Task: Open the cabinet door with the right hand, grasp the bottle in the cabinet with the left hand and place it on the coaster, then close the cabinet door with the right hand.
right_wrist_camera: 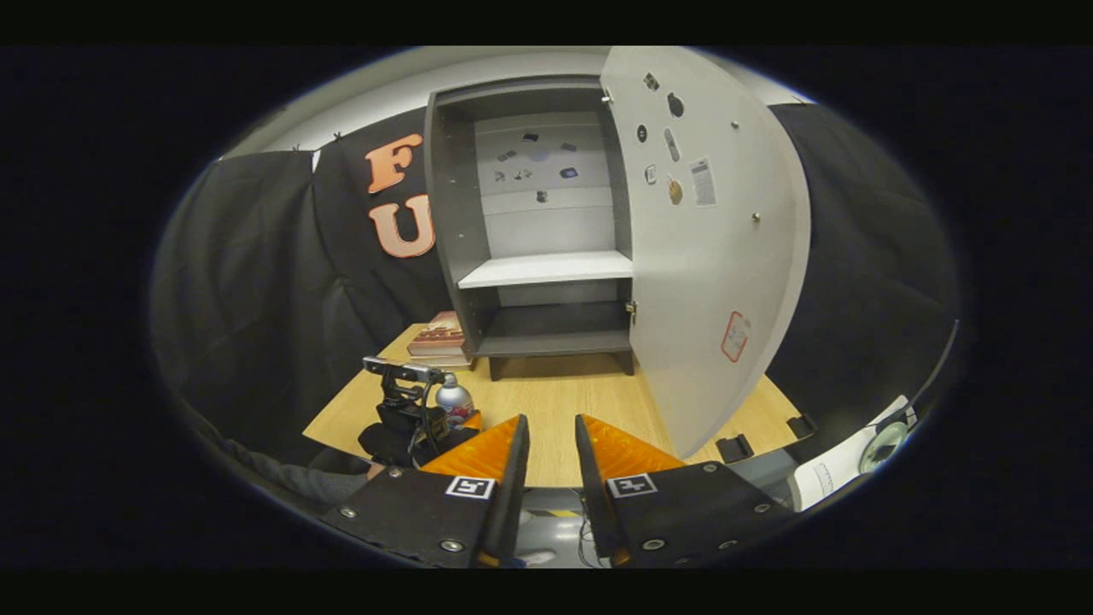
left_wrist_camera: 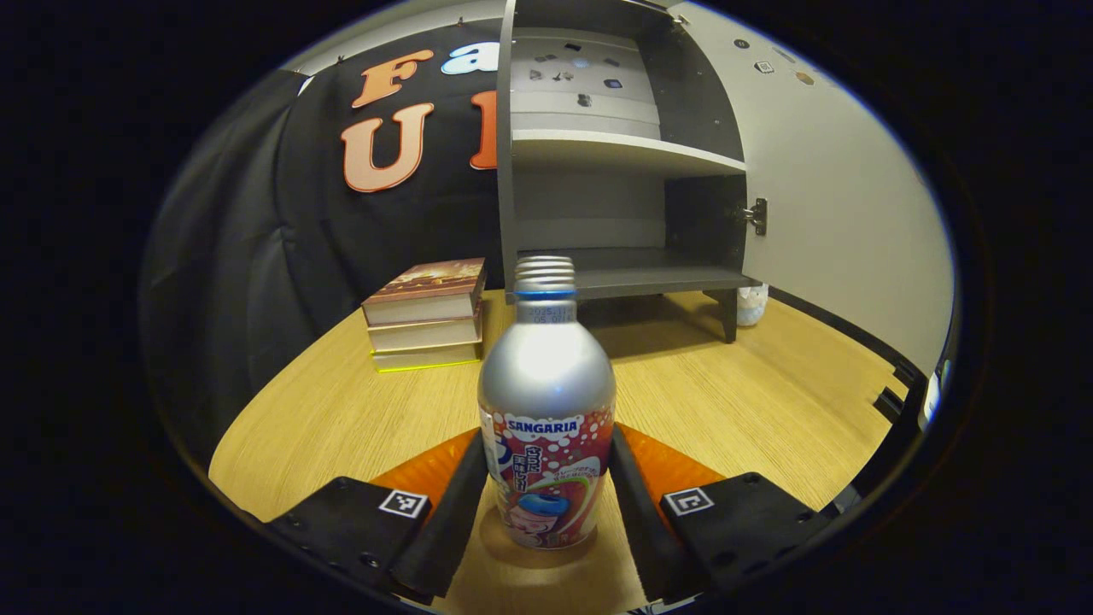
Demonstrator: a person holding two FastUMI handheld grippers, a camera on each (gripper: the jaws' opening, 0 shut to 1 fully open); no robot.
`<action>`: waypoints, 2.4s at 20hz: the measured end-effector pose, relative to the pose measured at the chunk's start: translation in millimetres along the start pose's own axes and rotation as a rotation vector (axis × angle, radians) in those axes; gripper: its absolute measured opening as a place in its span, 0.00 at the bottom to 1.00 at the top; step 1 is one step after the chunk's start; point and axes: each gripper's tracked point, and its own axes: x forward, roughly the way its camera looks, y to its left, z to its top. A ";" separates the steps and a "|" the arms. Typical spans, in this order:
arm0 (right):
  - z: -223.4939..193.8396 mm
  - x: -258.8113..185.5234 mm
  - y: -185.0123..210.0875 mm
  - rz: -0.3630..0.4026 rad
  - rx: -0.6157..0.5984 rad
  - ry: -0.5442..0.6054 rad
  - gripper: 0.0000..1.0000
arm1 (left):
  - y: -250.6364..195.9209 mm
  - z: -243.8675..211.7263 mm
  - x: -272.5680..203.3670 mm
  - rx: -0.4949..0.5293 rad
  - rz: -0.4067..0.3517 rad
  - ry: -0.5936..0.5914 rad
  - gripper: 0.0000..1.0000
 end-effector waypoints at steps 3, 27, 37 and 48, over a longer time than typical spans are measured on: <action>-0.8 3.5 2.7 0.011 0.000 0.004 0.34 | 1.3 -3.0 -4.0 0.007 0.010 0.006 0.85; -15.8 -11.4 -8.0 0.000 0.032 0.003 0.34 | 11.4 -1.6 -35.4 0.010 0.041 0.017 0.92; 0.3 -23.3 -10.5 0.015 0.021 -0.068 0.35 | 3.6 73.0 -64.9 0.046 0.035 -0.092 0.92; 70.2 -51.6 -60.2 -0.019 0.009 -0.246 0.38 | -28.8 186.9 -122.8 0.037 -0.019 -0.210 0.92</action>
